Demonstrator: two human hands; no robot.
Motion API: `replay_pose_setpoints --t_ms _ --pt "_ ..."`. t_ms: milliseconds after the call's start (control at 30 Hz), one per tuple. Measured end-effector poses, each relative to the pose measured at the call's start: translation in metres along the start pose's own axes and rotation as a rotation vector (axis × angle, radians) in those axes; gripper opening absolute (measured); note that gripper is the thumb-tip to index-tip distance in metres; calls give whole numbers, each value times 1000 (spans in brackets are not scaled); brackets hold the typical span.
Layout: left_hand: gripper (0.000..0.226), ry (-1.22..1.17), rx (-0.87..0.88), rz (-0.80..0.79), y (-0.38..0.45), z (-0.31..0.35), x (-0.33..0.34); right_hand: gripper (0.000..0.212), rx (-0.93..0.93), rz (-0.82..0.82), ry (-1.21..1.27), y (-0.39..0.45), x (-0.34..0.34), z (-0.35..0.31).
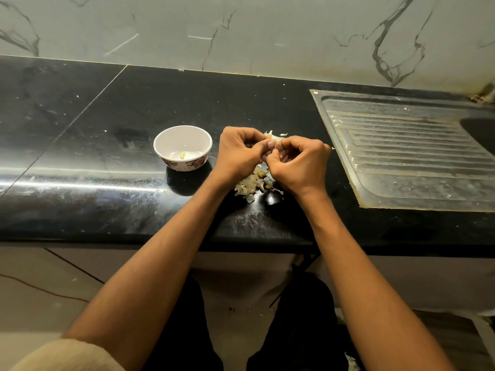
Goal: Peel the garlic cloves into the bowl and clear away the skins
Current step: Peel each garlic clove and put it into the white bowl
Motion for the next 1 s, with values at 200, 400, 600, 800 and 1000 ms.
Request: replay_pose_setpoints --t_ms 200,400,600,800,1000 --pt "4 -39 9 -12 -1 2 1 11 97 -7 111 3 1 10" --pt "8 -93 1 -74 0 1 2 15 223 -16 288 4 1 14" --pt "7 -95 -2 -82 1 -1 2 17 232 -50 333 3 3 13" --pt "7 -117 -11 -83 1 0 2 13 355 -44 483 2 4 14" --pt "6 -91 -23 -35 1 -1 0 10 414 -44 543 2 4 17"
Point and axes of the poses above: each hand's wrist, its own y-axis towards the middle knuckle, its own x-axis out of the palm, z = x × y, the point moved 5 cm from there along y, towards the middle knuckle, and after that the axes turned 6 degrees about y, right-handed, at the moved point
